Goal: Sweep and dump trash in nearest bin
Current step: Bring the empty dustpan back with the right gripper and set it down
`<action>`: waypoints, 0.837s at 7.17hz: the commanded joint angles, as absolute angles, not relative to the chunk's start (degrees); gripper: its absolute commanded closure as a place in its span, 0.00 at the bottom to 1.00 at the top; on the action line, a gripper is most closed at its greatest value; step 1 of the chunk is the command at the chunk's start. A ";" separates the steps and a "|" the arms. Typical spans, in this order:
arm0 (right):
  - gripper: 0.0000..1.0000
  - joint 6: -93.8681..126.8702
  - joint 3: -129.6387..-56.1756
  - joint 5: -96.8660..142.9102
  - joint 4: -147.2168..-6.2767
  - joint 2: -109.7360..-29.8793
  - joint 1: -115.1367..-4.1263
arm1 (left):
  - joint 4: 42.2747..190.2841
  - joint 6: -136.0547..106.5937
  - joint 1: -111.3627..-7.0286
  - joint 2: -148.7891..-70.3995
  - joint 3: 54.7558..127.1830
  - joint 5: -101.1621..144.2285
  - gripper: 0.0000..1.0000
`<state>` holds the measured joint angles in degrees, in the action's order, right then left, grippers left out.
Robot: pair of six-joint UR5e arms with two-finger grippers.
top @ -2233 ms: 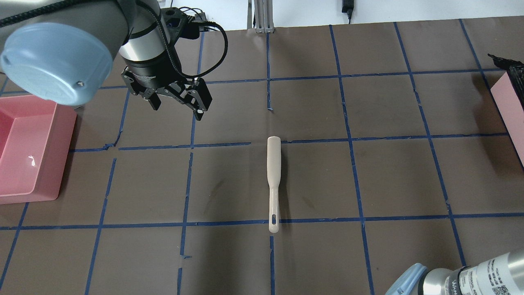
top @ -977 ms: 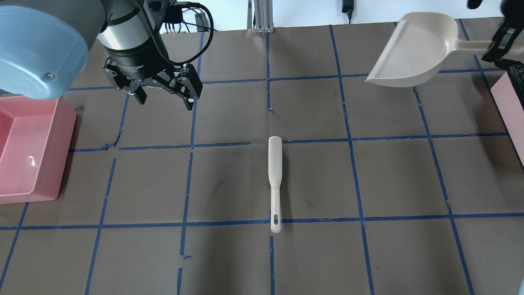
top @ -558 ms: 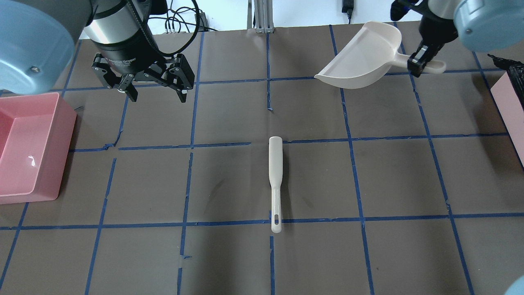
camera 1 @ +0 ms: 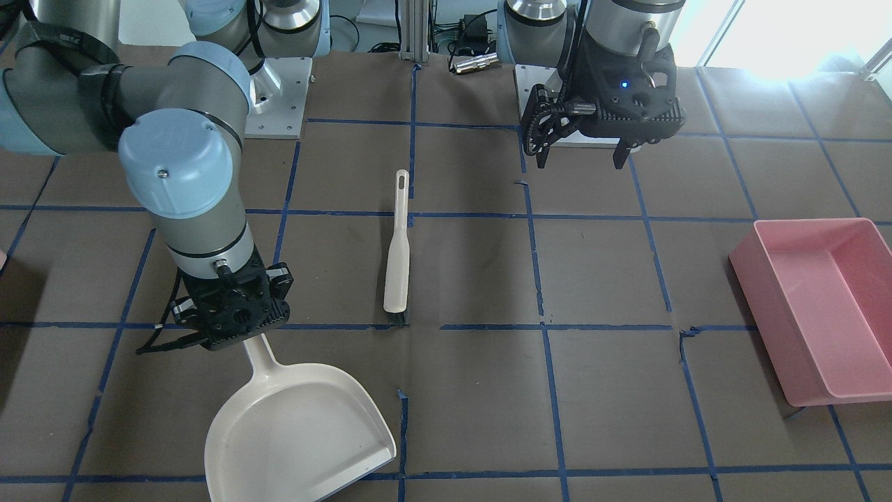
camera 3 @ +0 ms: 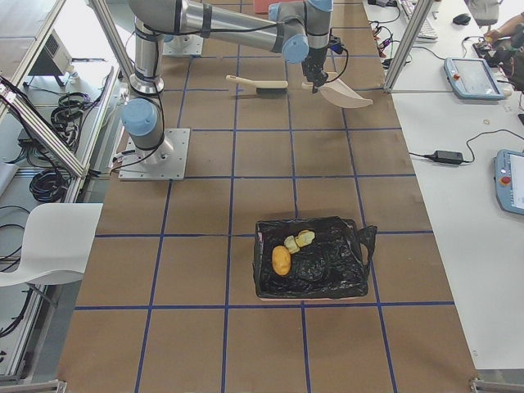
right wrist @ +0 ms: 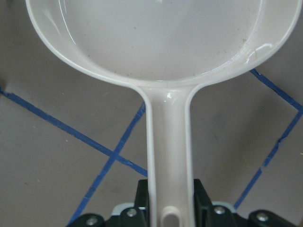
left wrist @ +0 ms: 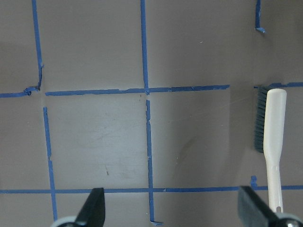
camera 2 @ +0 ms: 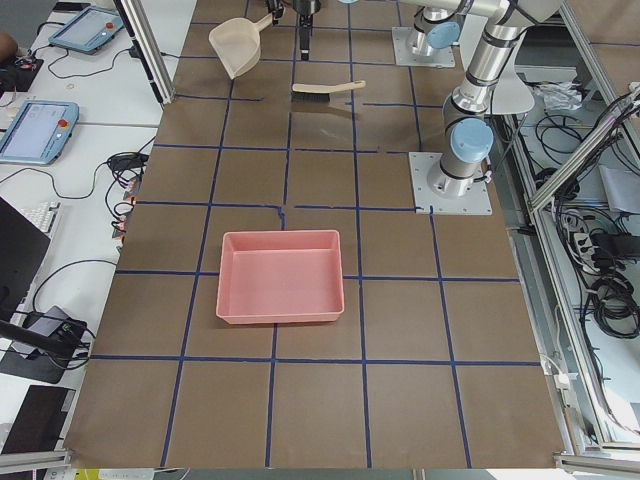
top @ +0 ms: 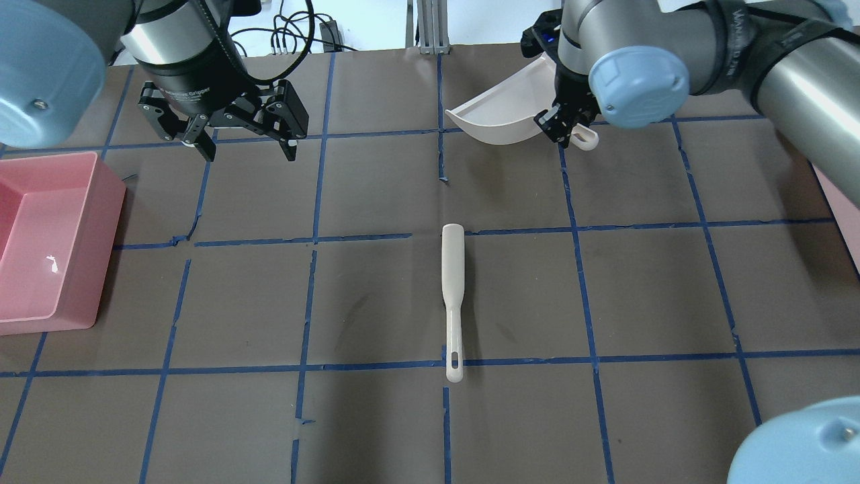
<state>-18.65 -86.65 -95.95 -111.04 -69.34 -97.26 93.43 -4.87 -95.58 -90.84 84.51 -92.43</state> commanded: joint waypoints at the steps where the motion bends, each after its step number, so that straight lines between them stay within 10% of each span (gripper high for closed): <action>1: 1.00 -6.46 -86.49 -94.58 -115.29 -66.37 -103.50 | 93.51 -4.66 -94.75 -90.35 84.81 -91.93 0.00; 6: 1.00 3.34 -86.04 -92.37 -123.03 -59.77 -108.97 | 93.43 -4.66 -94.83 -90.35 84.73 -90.88 0.00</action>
<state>2.17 -86.13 -92.70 -120.36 -61.44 -107.58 93.46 -4.67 -94.79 -90.33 84.79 -90.95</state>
